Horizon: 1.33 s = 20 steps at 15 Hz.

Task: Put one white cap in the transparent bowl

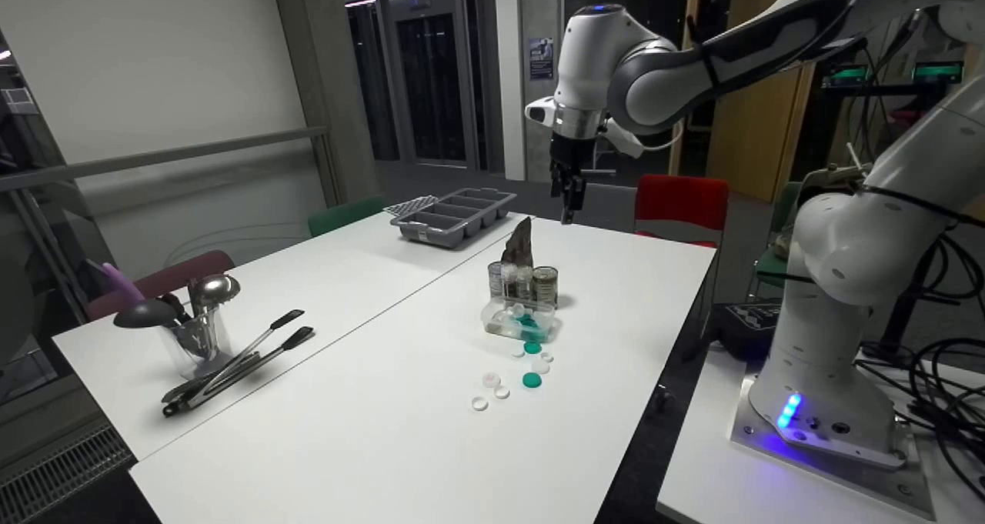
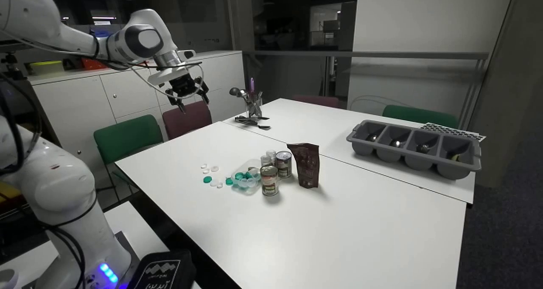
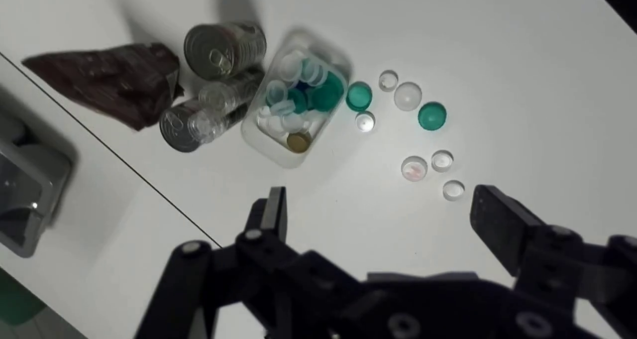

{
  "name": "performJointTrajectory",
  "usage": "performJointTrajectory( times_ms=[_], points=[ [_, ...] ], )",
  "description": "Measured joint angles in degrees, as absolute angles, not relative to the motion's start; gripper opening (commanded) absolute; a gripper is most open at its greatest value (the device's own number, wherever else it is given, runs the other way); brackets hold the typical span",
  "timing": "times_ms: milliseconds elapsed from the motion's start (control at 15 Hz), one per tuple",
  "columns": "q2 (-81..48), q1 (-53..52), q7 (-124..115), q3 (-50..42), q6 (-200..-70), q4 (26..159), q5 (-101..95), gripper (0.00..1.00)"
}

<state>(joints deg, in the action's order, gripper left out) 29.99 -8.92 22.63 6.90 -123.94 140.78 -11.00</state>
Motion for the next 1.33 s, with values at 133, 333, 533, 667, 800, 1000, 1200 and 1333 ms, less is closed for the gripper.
performJointTrajectory(
  times_ms=[133, 333, 533, 667, 800, 1000, 1200, 1333],
  points=[
    [25.44, -10.31, 28.49, 5.07, -126.29, 138.69, -10.81, 1.00],
    [20.32, -12.52, 37.34, 3.48, -126.61, 135.39, -9.50, 1.00],
    [17.13, -13.85, 45.99, 3.44, -126.24, 133.16, -8.35, 1.00],
    [16.06, -14.41, 51.67, 3.66, -125.85, 132.44, -8.25, 1.00],
    [15.55, -14.49, 57.40, 3.91, -124.28, 131.82, -8.25, 1.00],
    [15.51, -14.49, 60.65, 3.92, -121.60, 130.76, -8.25, 1.00],
    [15.49, -14.50, 60.85, 3.94, -121.54, 130.63, -8.25, 1.00],
    [15.46, -14.47, 61.57, 3.96, -121.92, 130.77, -8.26, 1.00]
  ],
)
